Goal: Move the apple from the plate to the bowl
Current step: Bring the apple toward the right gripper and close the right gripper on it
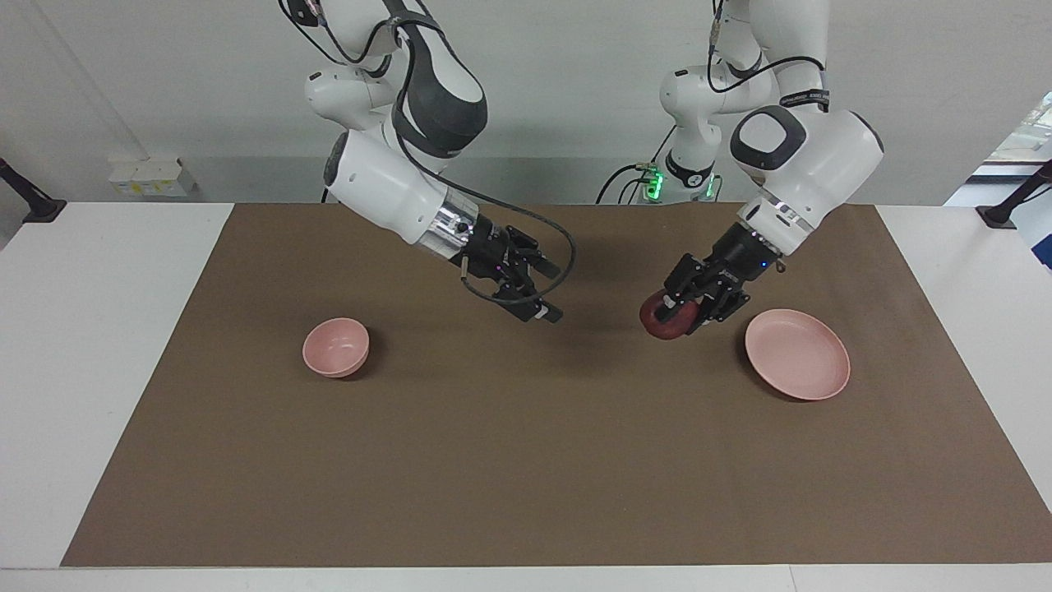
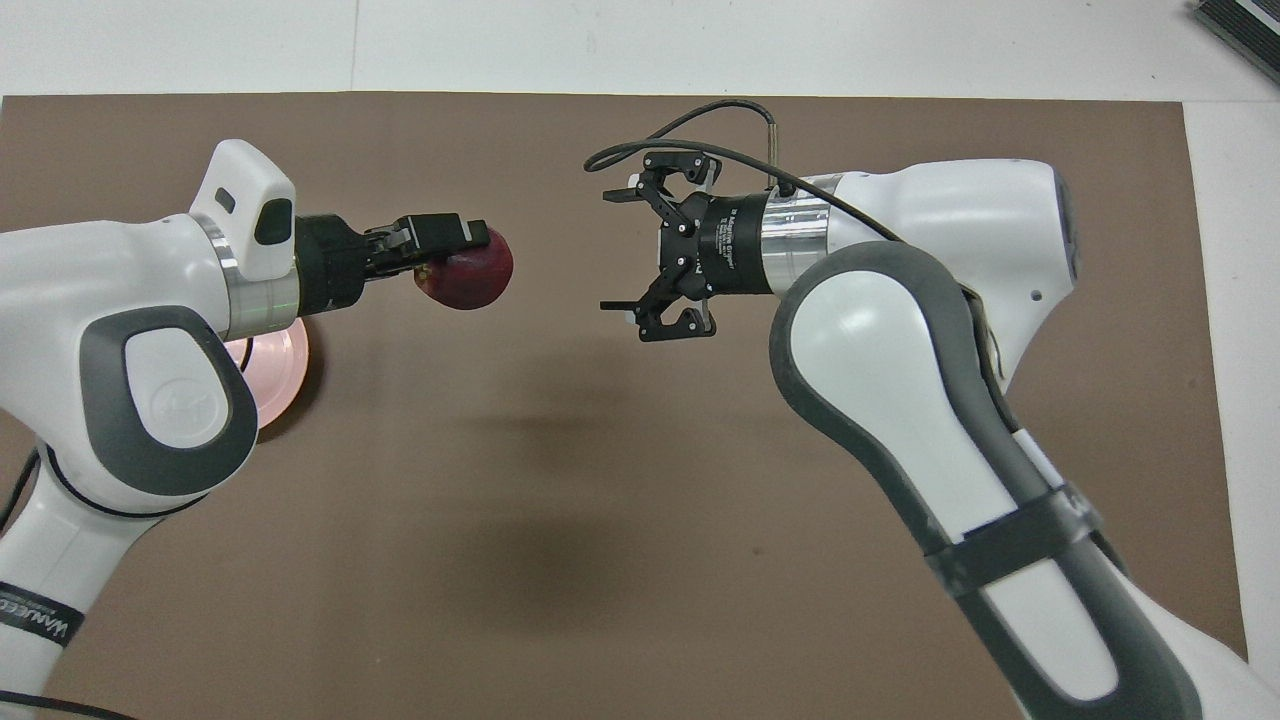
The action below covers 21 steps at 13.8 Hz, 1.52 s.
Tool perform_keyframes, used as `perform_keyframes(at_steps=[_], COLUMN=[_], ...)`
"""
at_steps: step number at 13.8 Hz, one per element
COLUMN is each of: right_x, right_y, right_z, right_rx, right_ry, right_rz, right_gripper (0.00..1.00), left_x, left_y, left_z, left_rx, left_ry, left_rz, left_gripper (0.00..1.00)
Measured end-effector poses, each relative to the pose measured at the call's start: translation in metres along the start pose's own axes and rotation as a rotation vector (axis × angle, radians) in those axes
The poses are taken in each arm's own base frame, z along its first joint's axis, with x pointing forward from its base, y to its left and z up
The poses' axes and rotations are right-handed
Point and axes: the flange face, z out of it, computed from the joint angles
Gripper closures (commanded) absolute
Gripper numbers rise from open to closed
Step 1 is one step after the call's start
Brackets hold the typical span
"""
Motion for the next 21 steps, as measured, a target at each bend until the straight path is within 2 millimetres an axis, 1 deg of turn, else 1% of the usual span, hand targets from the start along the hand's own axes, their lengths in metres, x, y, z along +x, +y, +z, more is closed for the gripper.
perform_keyframes(at_steps=[5, 9, 13, 16, 21], right_x=[-0.002, -0.004, -0.004, -0.003, -0.004], right_y=[0.006, 0.008, 0.007, 0.004, -0.001], right_z=[0.014, 0.017, 0.015, 0.012, 0.005], right_rx=[-0.021, -0.027, -0.021, -0.015, -0.005], right_ry=[0.002, 0.002, 0.002, 0.003, -0.001], right_rz=[-0.005, -0.007, -0.008, -0.007, -0.009], right_gripper=[0.00, 0.00, 0.00, 0.00, 0.00], left_x=[-0.010, -0.004, -0.003, -0.007, -0.010], left_y=[0.019, 0.038, 0.040, 0.044, 0.050], left_z=[0.010, 0.006, 0.007, 0.012, 0.014], left_rx=[-0.034, -0.098, -0.107, -0.110, -0.112], left_ry=[-0.017, 0.002, 0.000, -0.010, -0.005], left_rz=[0.008, -0.013, -0.016, -0.011, -0.015], left_gripper=[1.00, 1.00, 1.00, 1.00, 1.00])
